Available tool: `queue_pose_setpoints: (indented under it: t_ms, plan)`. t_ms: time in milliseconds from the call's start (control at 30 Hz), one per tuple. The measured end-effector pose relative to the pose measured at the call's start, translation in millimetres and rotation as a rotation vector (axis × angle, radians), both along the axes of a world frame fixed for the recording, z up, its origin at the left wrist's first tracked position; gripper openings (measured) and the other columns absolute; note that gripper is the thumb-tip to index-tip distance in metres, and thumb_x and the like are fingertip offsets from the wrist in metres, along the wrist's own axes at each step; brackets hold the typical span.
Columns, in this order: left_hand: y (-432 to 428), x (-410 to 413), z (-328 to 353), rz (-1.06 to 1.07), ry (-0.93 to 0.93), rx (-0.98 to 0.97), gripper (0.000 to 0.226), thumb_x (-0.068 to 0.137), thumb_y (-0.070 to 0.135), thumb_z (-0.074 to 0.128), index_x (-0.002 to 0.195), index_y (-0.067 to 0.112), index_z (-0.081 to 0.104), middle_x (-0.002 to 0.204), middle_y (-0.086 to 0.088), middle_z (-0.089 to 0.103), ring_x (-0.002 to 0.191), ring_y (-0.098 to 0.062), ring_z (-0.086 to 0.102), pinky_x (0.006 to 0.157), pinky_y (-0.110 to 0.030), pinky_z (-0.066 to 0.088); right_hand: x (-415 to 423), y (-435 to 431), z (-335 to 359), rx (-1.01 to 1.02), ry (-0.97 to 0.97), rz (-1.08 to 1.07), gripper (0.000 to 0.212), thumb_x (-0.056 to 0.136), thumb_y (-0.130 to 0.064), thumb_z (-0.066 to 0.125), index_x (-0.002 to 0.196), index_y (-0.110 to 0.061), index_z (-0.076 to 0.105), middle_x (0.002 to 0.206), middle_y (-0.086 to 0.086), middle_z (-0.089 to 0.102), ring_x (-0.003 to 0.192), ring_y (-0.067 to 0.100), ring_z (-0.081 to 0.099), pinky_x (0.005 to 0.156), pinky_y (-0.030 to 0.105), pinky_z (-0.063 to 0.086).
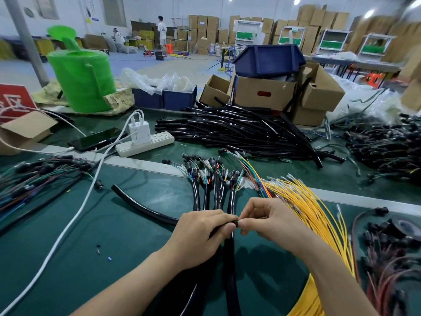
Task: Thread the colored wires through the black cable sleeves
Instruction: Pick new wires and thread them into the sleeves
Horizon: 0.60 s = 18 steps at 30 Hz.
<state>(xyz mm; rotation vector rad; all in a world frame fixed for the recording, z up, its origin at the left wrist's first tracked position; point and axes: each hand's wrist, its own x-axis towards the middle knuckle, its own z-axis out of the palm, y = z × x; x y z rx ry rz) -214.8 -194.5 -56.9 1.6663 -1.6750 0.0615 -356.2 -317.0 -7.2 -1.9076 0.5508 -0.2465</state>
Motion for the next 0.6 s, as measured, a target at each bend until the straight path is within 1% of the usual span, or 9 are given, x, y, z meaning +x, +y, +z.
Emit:
queue_pose_setpoints:
  t_ms: [67, 167, 300, 367, 433, 467, 500, 533, 600]
  plan:
    - [0, -1, 1, -0.014, -0.006, 0.014, 0.033, 0.095, 0.036, 0.042, 0.109, 0.023, 0.068, 0.080, 0.010, 0.063, 0.073, -0.010, 0.058, 0.058, -0.033, 0.050, 0, -1, 2, -0.022, -0.013, -0.001, 0.006, 0.082, -0.004, 0.068, 0.078, -0.004, 0.064, 0.064, 0.003, 0.069, 0.044, 0.000, 0.046, 0.045, 0.011, 0.033]
    - [-1, -3, 1, -0.010, 0.005, 0.032, 0.035, 0.096, 0.038, 0.038, 0.110, 0.024, 0.067, 0.083, 0.010, 0.063, 0.077, -0.011, 0.059, 0.062, -0.035, 0.050, 1, -1, 4, -0.017, -0.023, -0.015, 0.009, 0.083, 0.000, 0.062, 0.076, -0.004, 0.063, 0.063, 0.003, 0.068, 0.043, -0.001, 0.044, 0.044, 0.011, 0.033]
    - [-1, -4, 1, -0.008, -0.007, 0.022, 0.030, 0.096, 0.035, 0.041, 0.104, 0.023, 0.067, 0.087, 0.010, 0.065, 0.080, -0.012, 0.060, 0.063, -0.035, 0.051, 3, 2, 2, -0.097, -0.006, -0.028, 0.009, 0.081, -0.001, 0.063, 0.075, -0.008, 0.063, 0.065, -0.001, 0.065, 0.046, -0.003, 0.046, 0.046, 0.009, 0.034]
    - [-1, -4, 2, -0.002, -0.005, 0.015, 0.030, 0.095, 0.036, 0.041, 0.103, 0.022, 0.067, 0.088, 0.011, 0.066, 0.081, -0.010, 0.059, 0.063, -0.034, 0.051, 4, 3, 2, -0.099, -0.008, -0.032, 0.012, 0.081, 0.000, 0.062, 0.074, -0.010, 0.063, 0.062, -0.004, 0.063, 0.045, -0.003, 0.046, 0.047, 0.009, 0.034]
    - [-1, -4, 2, -0.001, -0.007, 0.013, 0.033, 0.096, 0.036, 0.040, 0.105, 0.020, 0.067, 0.089, 0.010, 0.066, 0.081, -0.012, 0.060, 0.063, -0.033, 0.051, 4, 3, 1, -0.091, -0.014, -0.052, 0.019, 0.082, 0.001, 0.056, 0.072, -0.014, 0.061, 0.056, -0.010, 0.058, 0.042, 0.001, 0.041, 0.045, 0.012, 0.033]
    - [-1, -5, 2, -0.002, -0.013, 0.015, 0.034, 0.096, 0.036, 0.039, 0.105, 0.018, 0.067, 0.089, 0.009, 0.066, 0.081, -0.013, 0.060, 0.063, -0.034, 0.051, 5, 3, 0, -0.119, -0.010, -0.068, 0.021, 0.082, 0.001, 0.053, 0.071, -0.016, 0.059, 0.055, -0.014, 0.055, 0.042, 0.002, 0.039, 0.047, 0.015, 0.032]
    - [-1, -5, 3, -0.008, -0.024, 0.018, 0.035, 0.096, 0.035, 0.039, 0.105, 0.016, 0.067, 0.089, 0.007, 0.066, 0.080, -0.015, 0.060, 0.062, -0.036, 0.051, 6, 3, -2, -0.167, 0.000, -0.086, 0.021, 0.083, -0.001, 0.051, 0.072, -0.019, 0.056, 0.057, -0.016, 0.054, 0.044, 0.003, 0.038, 0.050, 0.018, 0.033]
    - [-1, -5, 3, -0.018, -0.044, 0.019, 0.035, 0.095, 0.033, 0.039, 0.104, 0.014, 0.067, 0.088, 0.005, 0.066, 0.079, -0.017, 0.060, 0.061, -0.036, 0.051, 7, 4, -4, -0.211, 0.011, -0.103, 0.020, 0.083, -0.002, 0.050, 0.074, -0.020, 0.055, 0.064, -0.016, 0.054, 0.048, 0.005, 0.038, 0.054, 0.023, 0.035]
    - [0, -8, 6, -0.039, -0.119, 0.012, 0.032, 0.095, 0.030, 0.041, 0.100, 0.012, 0.066, 0.083, 0.002, 0.065, 0.075, -0.020, 0.060, 0.056, -0.037, 0.051, 11, 7, -8, -0.241, 0.030, -0.107, 0.017, 0.083, -0.004, 0.048, 0.080, -0.020, 0.051, 0.078, -0.009, 0.053, 0.058, 0.013, 0.039, 0.060, 0.032, 0.038]
